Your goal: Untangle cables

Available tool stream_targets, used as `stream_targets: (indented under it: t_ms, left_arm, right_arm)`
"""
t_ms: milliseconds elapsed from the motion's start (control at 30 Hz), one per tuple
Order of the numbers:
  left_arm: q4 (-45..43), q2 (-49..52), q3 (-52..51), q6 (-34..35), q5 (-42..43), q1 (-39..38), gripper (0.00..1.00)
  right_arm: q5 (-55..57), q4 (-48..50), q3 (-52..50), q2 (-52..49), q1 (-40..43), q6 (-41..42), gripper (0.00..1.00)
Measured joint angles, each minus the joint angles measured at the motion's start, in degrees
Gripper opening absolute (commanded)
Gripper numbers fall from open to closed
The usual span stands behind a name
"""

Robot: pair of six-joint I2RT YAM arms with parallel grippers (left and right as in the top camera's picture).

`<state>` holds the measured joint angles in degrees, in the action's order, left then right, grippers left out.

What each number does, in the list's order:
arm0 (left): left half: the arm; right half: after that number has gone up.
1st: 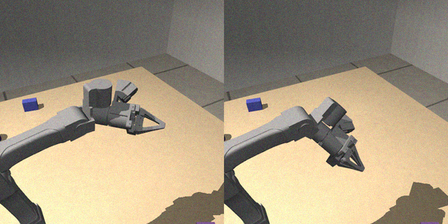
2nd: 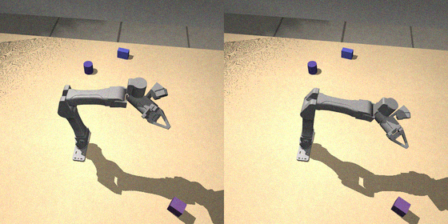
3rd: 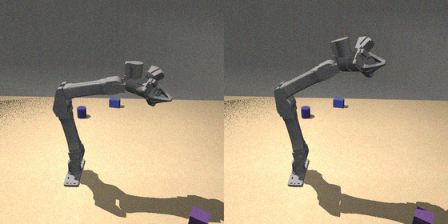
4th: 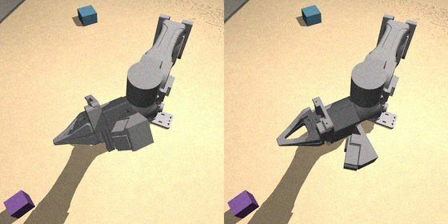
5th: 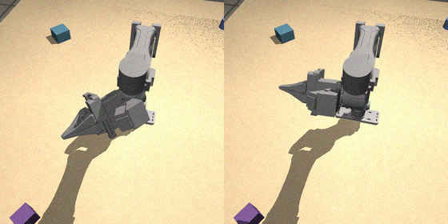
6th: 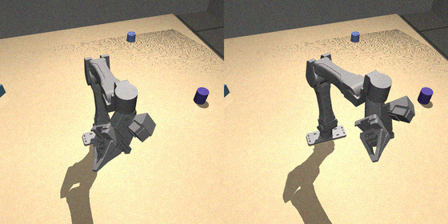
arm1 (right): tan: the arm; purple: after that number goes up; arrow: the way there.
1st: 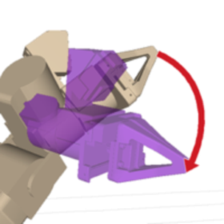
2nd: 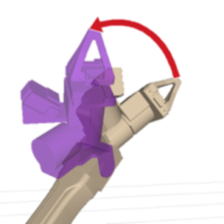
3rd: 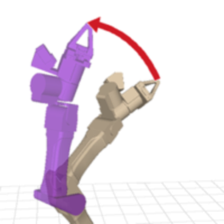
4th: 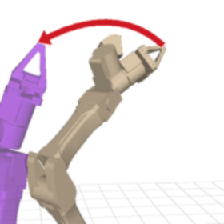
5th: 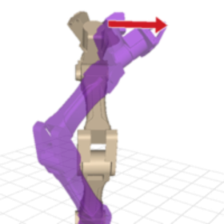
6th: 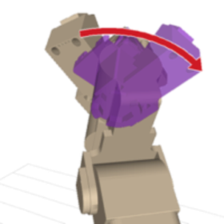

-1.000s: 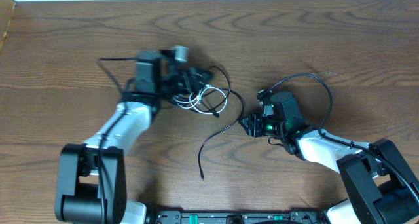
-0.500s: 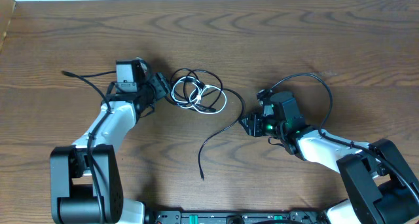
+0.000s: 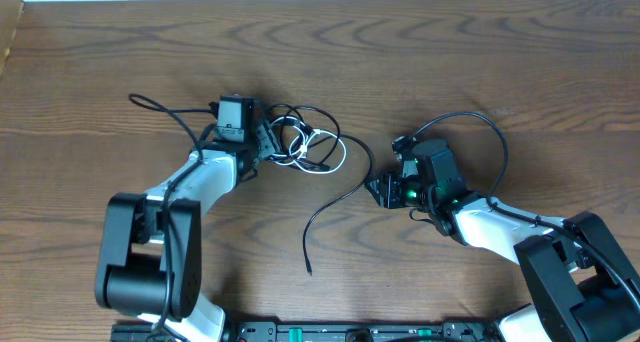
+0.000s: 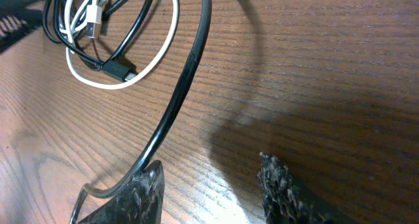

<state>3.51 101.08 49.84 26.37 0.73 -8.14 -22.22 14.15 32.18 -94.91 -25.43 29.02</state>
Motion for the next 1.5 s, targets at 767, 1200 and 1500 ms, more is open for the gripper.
stream_targets:
  t_ms: [767,1200,1500]
  left_arm:
    - [4.98,-2.84,-0.48,-1.11,-9.57,-6.97,0.08]
    - [9.35,-38.80,-0.96,-1.09,3.39,-6.97,0.07]
    - [4.70,-39.10,-1.01,-0.94,17.51,-6.97,0.07]
  right_arm:
    - [-0.35,0.00,0.00,0.00,0.00,0.00,0.45]
    - [-0.50,-32.74,17.31,0.26,0.00,-12.81,0.58]
    - [-9.20,-30.40,29.92,0.26,-0.07,-17.11,0.62]
